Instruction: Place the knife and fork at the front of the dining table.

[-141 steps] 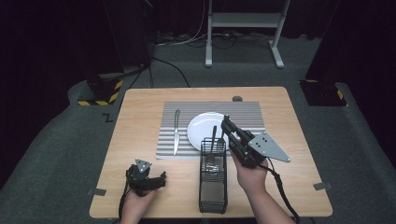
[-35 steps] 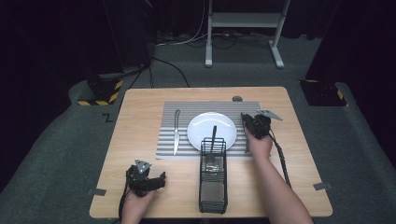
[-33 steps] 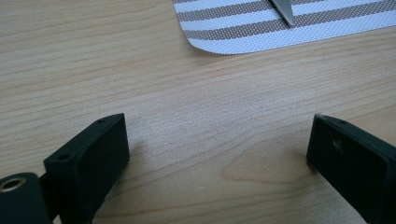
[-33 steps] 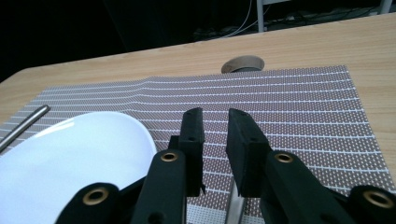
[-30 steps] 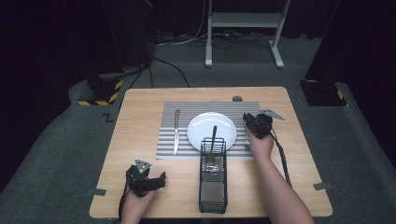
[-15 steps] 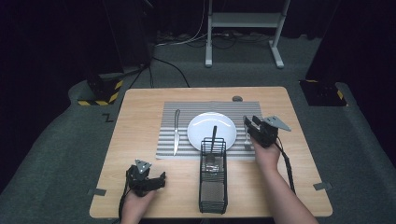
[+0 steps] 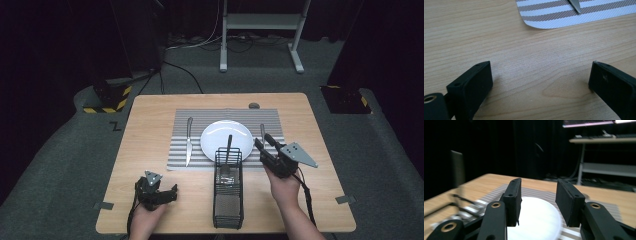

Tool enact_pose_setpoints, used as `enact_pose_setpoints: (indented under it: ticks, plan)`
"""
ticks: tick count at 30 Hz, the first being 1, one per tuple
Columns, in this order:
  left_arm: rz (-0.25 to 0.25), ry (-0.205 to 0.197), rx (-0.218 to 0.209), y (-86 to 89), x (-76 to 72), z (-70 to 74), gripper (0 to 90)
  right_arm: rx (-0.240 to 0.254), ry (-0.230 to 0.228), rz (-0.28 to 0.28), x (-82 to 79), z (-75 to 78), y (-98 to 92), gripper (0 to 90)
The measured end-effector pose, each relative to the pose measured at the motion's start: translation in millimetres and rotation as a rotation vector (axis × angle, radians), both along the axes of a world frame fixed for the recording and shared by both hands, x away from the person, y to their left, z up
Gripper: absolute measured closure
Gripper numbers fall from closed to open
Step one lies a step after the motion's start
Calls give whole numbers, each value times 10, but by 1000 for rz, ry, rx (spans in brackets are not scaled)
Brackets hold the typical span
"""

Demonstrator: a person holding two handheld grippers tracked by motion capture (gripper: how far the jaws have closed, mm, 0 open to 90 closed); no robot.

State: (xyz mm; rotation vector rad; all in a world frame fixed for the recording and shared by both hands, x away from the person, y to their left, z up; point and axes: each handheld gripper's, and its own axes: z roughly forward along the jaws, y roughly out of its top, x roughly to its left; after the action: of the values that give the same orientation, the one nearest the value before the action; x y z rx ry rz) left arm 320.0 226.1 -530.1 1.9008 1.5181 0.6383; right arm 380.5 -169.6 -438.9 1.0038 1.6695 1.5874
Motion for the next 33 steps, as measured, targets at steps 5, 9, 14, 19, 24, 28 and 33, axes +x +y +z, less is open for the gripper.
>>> enact_pose_setpoints:
  ticks: [5, 9, 14, 19, 24, 28, 33]
  plan:
    - [0, 0, -1, 0, 0, 0, 53, 12, -29, 75, -161, 122, 286, 569]
    - [0, 0, -1, 0, 0, 0, 52, 24, -29, 102, -169, 154, 406, 577]
    - [-1, 0, -1, 1, -1, 0, 52, 3, -16, 141, -89, 167, 595, 616]
    - [-2, 0, -2, 3, -1, 0, 53, 8, 0, 155, -19, 160, 645, 634]
    - [-3, 0, -3, 3, -3, -1, 52, -1, 9, 166, 34, 154, 699, 705]
    - [-5, 1, -2, 4, -5, 0, 53, -6, 9, 164, 24, 136, 720, 795]
    - [-5, 1, -1, 5, -5, 0, 52, 4, -1, 184, -18, 122, 723, 873]
